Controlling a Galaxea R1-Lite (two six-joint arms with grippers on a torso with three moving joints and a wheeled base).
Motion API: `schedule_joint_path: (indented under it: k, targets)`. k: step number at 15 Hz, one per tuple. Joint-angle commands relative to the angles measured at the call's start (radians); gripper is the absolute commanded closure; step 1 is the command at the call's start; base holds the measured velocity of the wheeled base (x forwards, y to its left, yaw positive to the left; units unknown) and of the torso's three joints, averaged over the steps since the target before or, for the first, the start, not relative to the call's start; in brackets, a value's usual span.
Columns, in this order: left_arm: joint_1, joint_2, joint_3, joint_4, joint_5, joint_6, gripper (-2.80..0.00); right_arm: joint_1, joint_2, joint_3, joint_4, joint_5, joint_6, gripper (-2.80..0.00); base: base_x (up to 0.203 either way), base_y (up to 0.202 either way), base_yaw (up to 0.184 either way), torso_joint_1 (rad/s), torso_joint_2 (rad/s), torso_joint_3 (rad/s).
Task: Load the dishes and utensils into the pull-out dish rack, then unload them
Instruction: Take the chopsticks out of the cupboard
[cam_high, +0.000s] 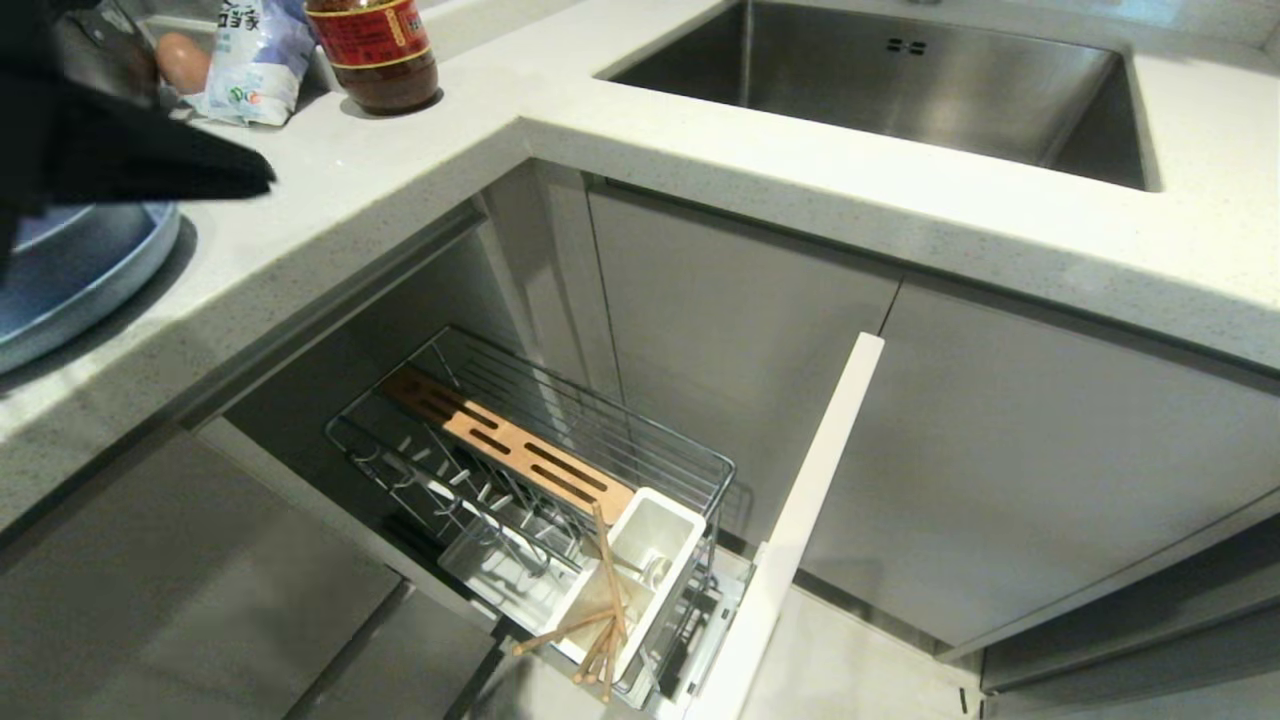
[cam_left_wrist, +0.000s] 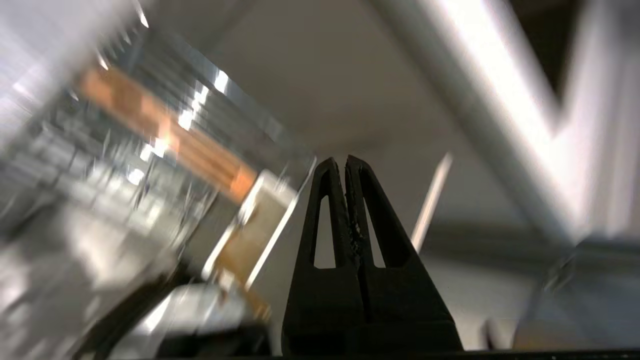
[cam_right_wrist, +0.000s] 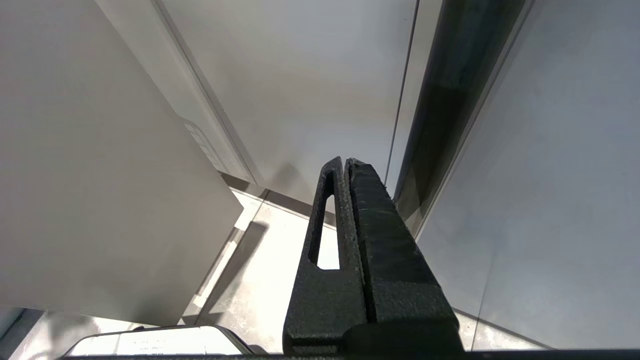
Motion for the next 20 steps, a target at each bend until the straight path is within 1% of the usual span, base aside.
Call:
schedule_joint_path:
  k: [1, 2, 3, 5, 6, 7, 9, 11, 14, 15, 17, 18, 19, 20]
  targets:
    - [-0.088, 0.127, 0.036, 0.133, 0.0, 0.034, 0.0, 0.0, -0.003, 0.0, -0.001, 0.0, 0.0, 0.0, 0.0, 0.0, 0.0, 0.0, 0.0, 0.0]
    - [-0.101, 0.168, 0.042, 0.194, -0.003, 0.055, 0.0, 0.0, -0.004, 0.0, -0.001, 0.0, 0.0, 0.0, 0.0, 0.0, 0.0, 0.0, 0.0, 0.0]
    - [-0.108, 0.212, 0.045, 0.259, -0.011, 0.069, -2.8, 0.0, -0.004, 0.0, -0.001, 0.0, 0.0, 0.0, 0.0, 0.0, 0.0, 0.0, 0.0, 0.0]
    - [-0.115, 0.297, 0.048, 0.371, -0.025, 0.098, -2.8, 0.0, -0.004, 0.0, -0.001, 0.0, 0.0, 0.0, 0.0, 0.0, 0.0, 0.0, 0.0, 0.0]
    - [-0.116, 0.338, 0.046, 0.401, -0.032, 0.108, -2.8, 0.0, -0.003, 0.0, -0.001, 0.0, 0.0, 0.0, 0.0, 0.0, 0.0, 0.0, 0.0, 0.0]
    - [-0.115, 0.369, 0.044, 0.414, -0.052, 0.112, -2.8, 0.0, -0.004, 0.0, -0.001, 0.0, 0.0, 0.0, 0.0, 0.0, 0.0, 0.0, 0.0, 0.0]
    - [-0.111, 0.416, 0.036, 0.421, -0.118, 0.115, -2.8, 0.0, -0.004, 0.0, -0.001, 0.0, 0.0, 0.0, 0.0, 0.0, 0.0, 0.0, 0.0, 0.0]
    - [-0.106, 0.472, 0.032, 0.415, -0.141, 0.112, -2.8, 0.0, -0.004, 0.0, -0.001, 0.0, 0.0, 0.0, 0.0, 0.0, 0.0, 0.0, 0.0, 0.0]
    - [-0.097, 0.555, 0.044, 0.355, -0.14, 0.077, -2.8, 0.0, -0.004, 0.0, -0.001, 0.0, 0.0, 0.0, 0.0, 0.0, 0.0, 0.0, 0.0, 0.0]
    - [-0.093, 0.568, 0.059, 0.334, -0.138, 0.073, -2.8, 0.0, -0.004, 0.0, -0.001, 0.0, 0.0, 0.0, 0.0, 0.0, 0.0, 0.0, 0.0, 0.0]
    - [-0.091, 0.6, 0.072, 0.332, -0.135, 0.075, -2.8, 0.0, -0.004, 0.0, -0.001, 0.0, 0.0, 0.0, 0.0, 0.0, 0.0, 0.0, 0.0, 0.0]
    - [-0.08, 0.617, 0.077, 0.337, -0.129, 0.082, -2.8, 0.0, -0.004, 0.0, -0.001, 0.0, 0.0, 0.0, 0.0, 0.0, 0.0, 0.0, 0.0, 0.0]
    - [-0.071, 0.631, 0.082, 0.368, -0.128, 0.104, -2.8, 0.0, -0.004, 0.0, -0.001, 0.0, 0.0, 0.0, 0.0, 0.0, 0.0, 0.0, 0.0, 0.0]
    - [-0.06, 0.648, 0.081, 0.415, -0.127, 0.141, -2.8, 0.0, -0.004, 0.0, -0.001, 0.0, 0.0, 0.0, 0.0, 0.0, 0.0, 0.0, 0.0, 0.0]
